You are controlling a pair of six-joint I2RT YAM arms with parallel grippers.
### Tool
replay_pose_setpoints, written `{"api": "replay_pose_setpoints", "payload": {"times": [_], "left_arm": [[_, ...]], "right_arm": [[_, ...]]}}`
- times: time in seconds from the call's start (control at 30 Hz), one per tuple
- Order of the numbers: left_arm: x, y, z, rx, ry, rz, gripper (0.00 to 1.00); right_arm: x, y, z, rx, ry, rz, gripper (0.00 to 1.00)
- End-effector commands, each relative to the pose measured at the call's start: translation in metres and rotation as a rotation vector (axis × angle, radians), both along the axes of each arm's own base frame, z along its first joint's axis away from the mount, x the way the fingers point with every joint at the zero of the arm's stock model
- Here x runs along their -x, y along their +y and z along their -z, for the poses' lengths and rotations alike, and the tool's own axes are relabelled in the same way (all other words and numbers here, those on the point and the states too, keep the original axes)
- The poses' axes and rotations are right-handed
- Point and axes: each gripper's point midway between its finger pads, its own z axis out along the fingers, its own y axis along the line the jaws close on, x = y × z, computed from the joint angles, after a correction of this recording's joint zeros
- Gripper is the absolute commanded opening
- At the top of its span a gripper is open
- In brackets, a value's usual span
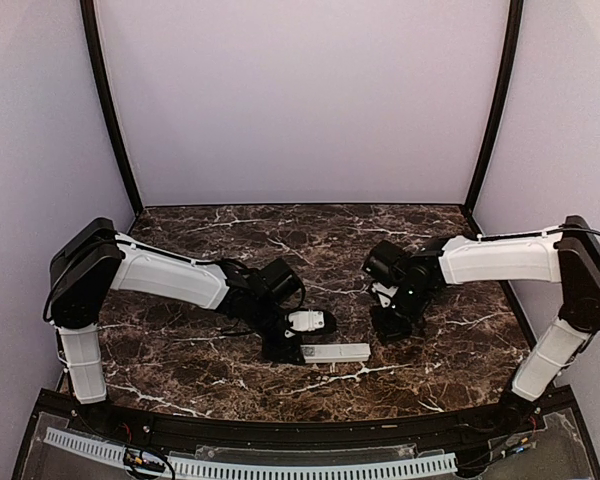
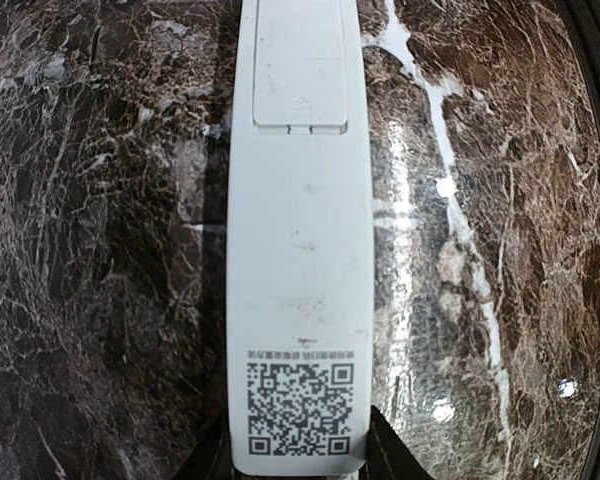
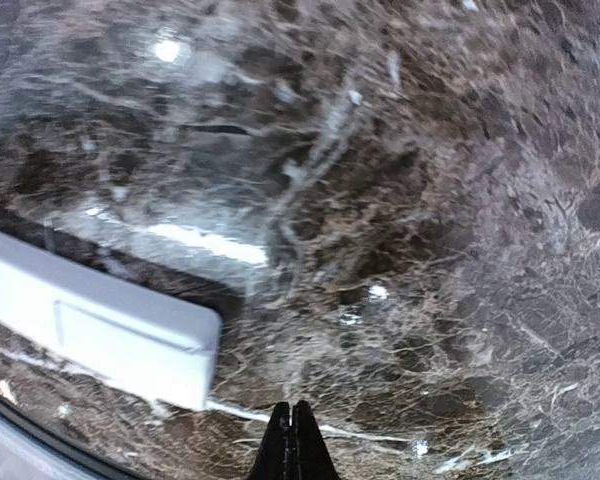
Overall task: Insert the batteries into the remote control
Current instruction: Adjust the battery cover on the remote control without the battery cover.
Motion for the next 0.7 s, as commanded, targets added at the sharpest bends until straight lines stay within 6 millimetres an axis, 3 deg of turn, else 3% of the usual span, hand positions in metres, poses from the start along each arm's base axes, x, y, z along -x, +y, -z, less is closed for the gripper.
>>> {"api": "replay_pose_setpoints", "payload": {"times": [0.0,0.1,0.37,0.57,0.67], "left_arm": [[0.014,0.011,0.017,-0.073,0.045,0.023,0.35],[0.014,0.011,0.018,-0.074,0.045,0.023,0.35],[0.014,0.011,0.018,-0.075,0.045,0.024,0.35],[0.014,0.012,0.019,-0.081,0.043,0.02,0.35],[0.014,0.012,0.019,-0.08,0.042,0.022,0.35]], "right_arm": [[-0.005,0.041,-0.035,-0.242,-0.055,-0.084,0.0],[-0.003,0.06,-0.041,-0.353,-0.044,-0.098,0.0],[-0.004,0.083,-0.029,-0.432,0.002,-0.121,0.0],[0.001,0.085,-0.014,-0.436,0.042,-0.123,0.0],[0.006,0.077,0.003,-0.393,0.072,-0.106,0.0]]}}
